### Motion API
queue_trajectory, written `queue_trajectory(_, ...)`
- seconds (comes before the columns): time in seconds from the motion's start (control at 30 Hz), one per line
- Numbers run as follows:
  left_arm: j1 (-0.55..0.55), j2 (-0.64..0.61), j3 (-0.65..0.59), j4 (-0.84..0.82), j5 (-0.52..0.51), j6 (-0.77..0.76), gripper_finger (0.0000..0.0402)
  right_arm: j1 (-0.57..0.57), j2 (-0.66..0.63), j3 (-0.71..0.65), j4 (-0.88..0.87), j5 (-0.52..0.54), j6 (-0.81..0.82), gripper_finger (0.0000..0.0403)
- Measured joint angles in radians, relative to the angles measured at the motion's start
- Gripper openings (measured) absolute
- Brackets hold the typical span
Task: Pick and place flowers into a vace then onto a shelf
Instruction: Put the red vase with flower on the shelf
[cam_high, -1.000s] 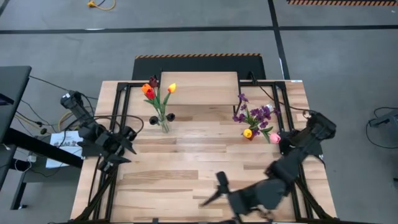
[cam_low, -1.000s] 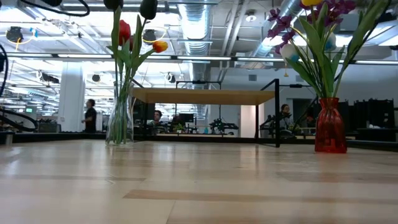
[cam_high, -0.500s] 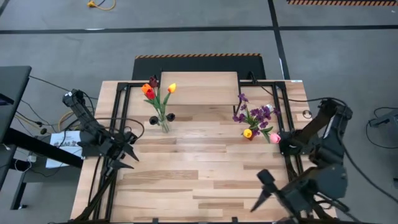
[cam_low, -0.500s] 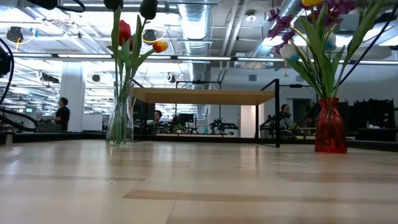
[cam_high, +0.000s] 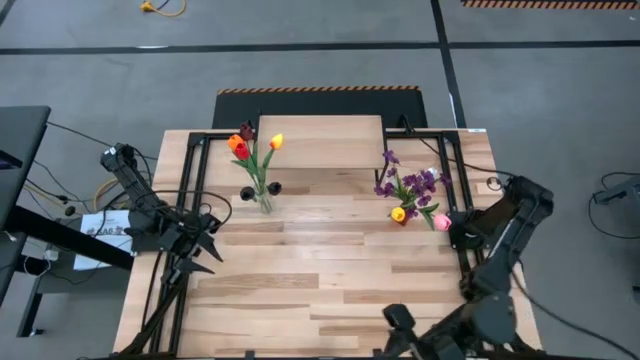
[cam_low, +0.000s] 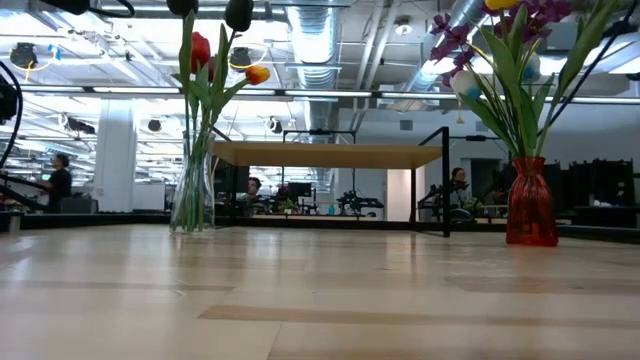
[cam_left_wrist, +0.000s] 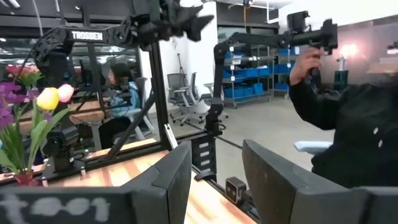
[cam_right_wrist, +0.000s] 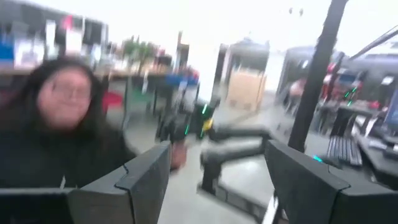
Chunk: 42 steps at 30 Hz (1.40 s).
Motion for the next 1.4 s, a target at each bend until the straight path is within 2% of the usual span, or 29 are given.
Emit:
queue_trajectory(0.1, 0.0, 0.002, 0.0, -0.035, 0.025, 0.039, 0.0135, -0.031, 0.03, 0.015, 0.052, 0.002, -0.007, 0.0255)
queue_trajectory(0.17, 0.0, 0.006, 0.0, -0.037, -0.006, 0.049, 0.0135, -0.054, 0.037, 0.029, 0.026, 0.022, -0.003, 0.0255)
queue_trajectory(0.27, 0.003, 0.03, 0.0, -0.039, -0.2, 0.011, 0.0135, -0.083, 0.033, 0.033, 0.013, 0.052, 0.0, 0.0255)
queue_trajectory(0.37, 0.004, 0.073, 0.001, -0.047, -0.399, 0.007, 0.0135, -0.119, 0.04, 0.037, 0.087, 0.051, 0.0, 0.0255)
queue_trajectory(0.47, 0.004, 0.114, 0.029, -0.049, -0.528, -0.003, 0.0135, -0.156, 0.073, 0.037, 0.153, 0.042, -0.004, 0.0255)
queue_trajectory(0.7, 0.002, 0.164, 0.098, -0.146, -0.5, -0.097, 0.0135, -0.236, 0.145, 0.035, 0.224, 0.041, -0.02, 0.0255)
queue_trajectory(0.83, 0.002, 0.169, 0.106, -0.167, -0.499, -0.119, 0.0135, -0.262, 0.141, 0.036, 0.192, 0.058, 0.015, 0.0255)
queue_trajectory(0.93, 0.003, 0.169, 0.106, -0.182, -0.49, -0.133, 0.0135, -0.255, 0.121, 0.036, 0.131, 0.114, -0.039, 0.0255)
queue_trajectory(1.07, 0.003, 0.169, 0.106, -0.188, -0.444, -0.137, 0.0135, -0.208, 0.079, 0.036, 0.089, 0.351, -0.182, 0.0255)
queue_trajectory(1.23, 0.003, 0.169, 0.106, -0.193, -0.421, -0.154, 0.0135, -0.117, 0.015, 0.036, 0.063, 0.804, -0.418, 0.0255)
queue_trajectory(1.4, 0.003, 0.169, 0.106, -0.202, -0.421, -0.174, 0.0135, -0.016, -0.052, 0.036, 0.063, 1.212, -0.462, 0.0255)
